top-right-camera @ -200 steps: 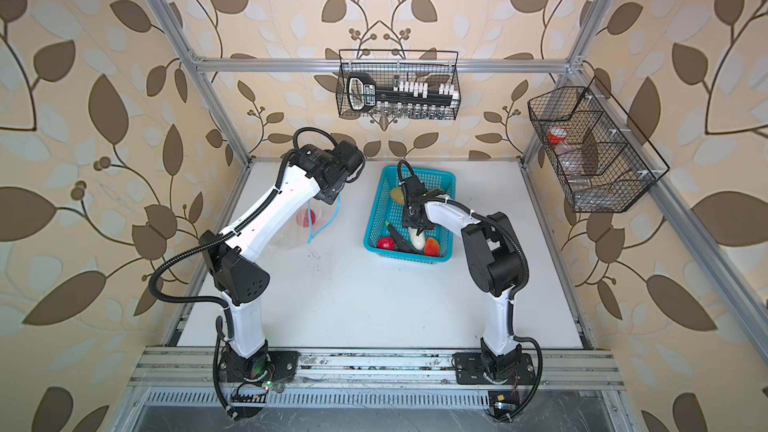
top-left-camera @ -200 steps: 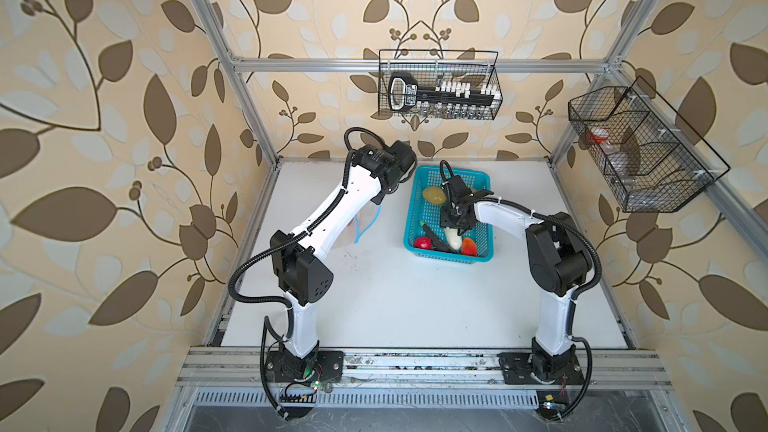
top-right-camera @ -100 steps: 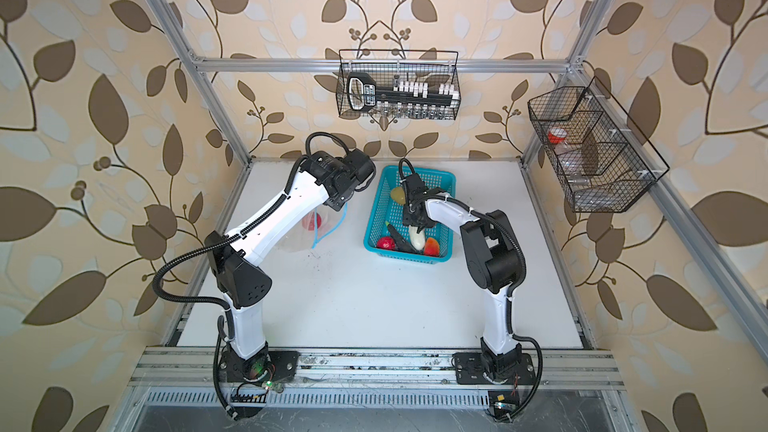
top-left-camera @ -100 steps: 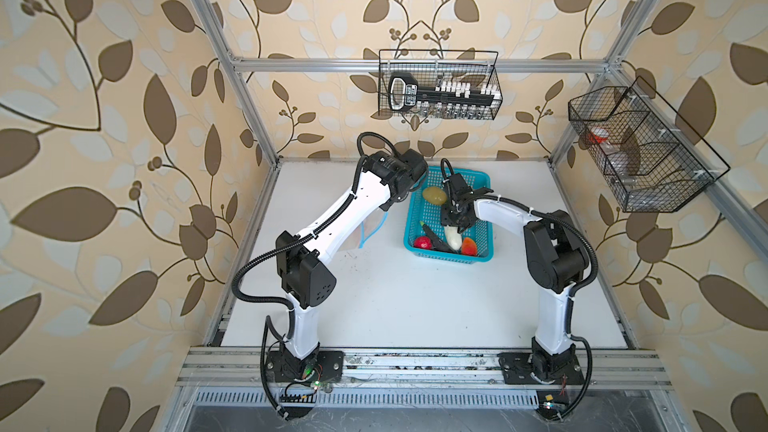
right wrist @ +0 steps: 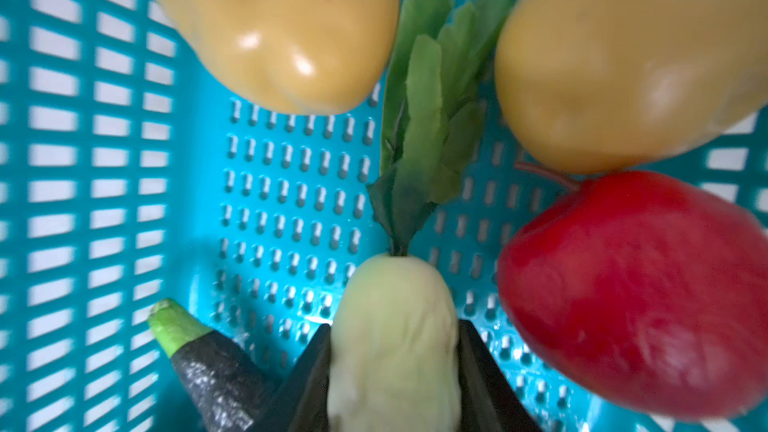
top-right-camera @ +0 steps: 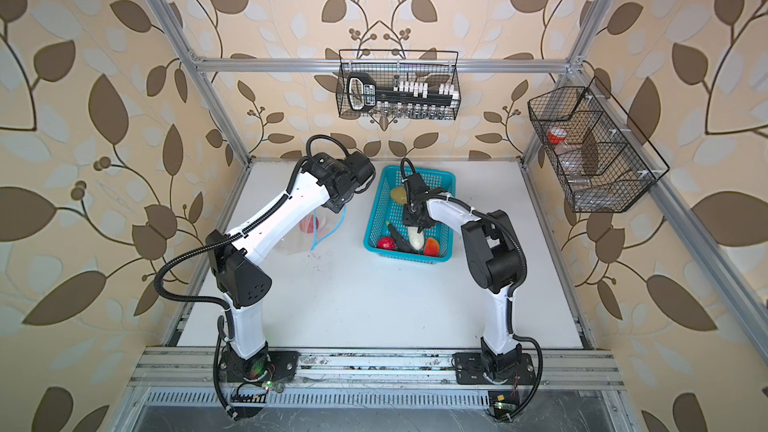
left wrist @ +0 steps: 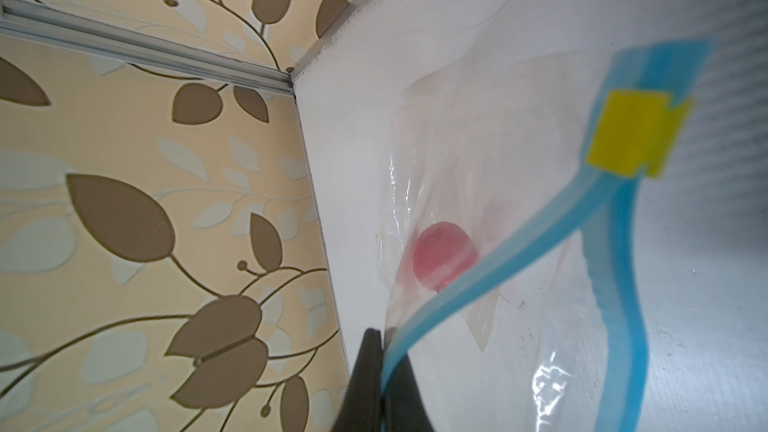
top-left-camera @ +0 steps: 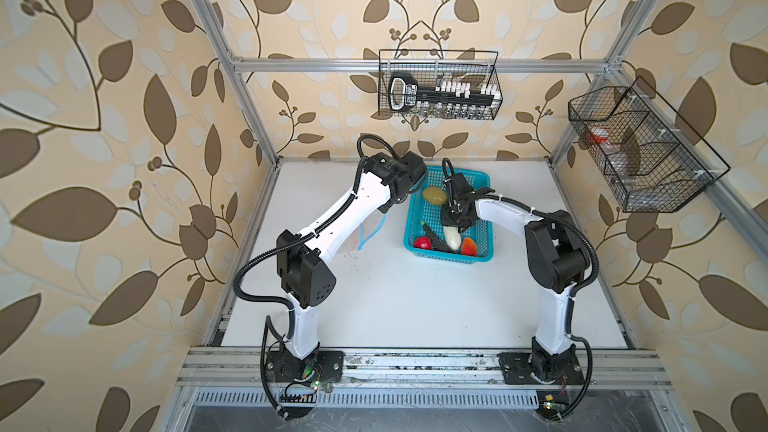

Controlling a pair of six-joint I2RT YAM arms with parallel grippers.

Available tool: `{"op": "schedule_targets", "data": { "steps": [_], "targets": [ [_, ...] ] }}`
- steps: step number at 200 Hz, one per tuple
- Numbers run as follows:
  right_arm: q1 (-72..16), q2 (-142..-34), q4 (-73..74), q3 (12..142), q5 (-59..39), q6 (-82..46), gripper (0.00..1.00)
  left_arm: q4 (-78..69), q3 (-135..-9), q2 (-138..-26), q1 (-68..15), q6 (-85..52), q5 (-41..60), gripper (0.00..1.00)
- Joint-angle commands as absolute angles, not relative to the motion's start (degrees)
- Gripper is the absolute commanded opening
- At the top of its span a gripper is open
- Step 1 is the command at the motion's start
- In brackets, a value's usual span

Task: Place the food in the zip-top bag and seal the zipper
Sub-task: 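Lower the right gripper onto the white radish and close on it, then lift the white radish out of the basket with the right gripper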

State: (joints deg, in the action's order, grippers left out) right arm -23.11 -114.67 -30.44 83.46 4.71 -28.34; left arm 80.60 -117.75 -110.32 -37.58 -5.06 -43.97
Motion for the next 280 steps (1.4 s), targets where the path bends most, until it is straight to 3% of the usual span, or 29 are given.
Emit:
{"op": "schedule_targets", "data": {
  "steps": [1,92,180,233,280],
  "targets": [
    [-22.86,-109.22,-27.40,81.97,1.74,-29.94,0.21,81.98,-118.10,-109.16,-38.07,-6.69,-45.53,0.00],
    [-21.72,-98.46,-17.27,73.53,-2.46,-36.06,0.16,80.96,-113.64,-106.92,-38.06,-6.65,-45.79,0.00],
    [-26.89,-78.90,14.81,49.48,3.74,-51.86,0.12,82.25,-116.57,-108.67,-38.67,-7.38,-45.08,0.00],
    [-33.00,-74.46,32.99,41.84,8.84,-51.47,0.11,81.82,-115.02,-106.97,-38.94,-6.86,-43.69,0.00],
    [-33.78,-75.62,49.12,37.79,6.77,-54.35,0.09,81.90,-115.30,-107.71,-38.94,-6.43,-44.16,0.00]
  ]
}}
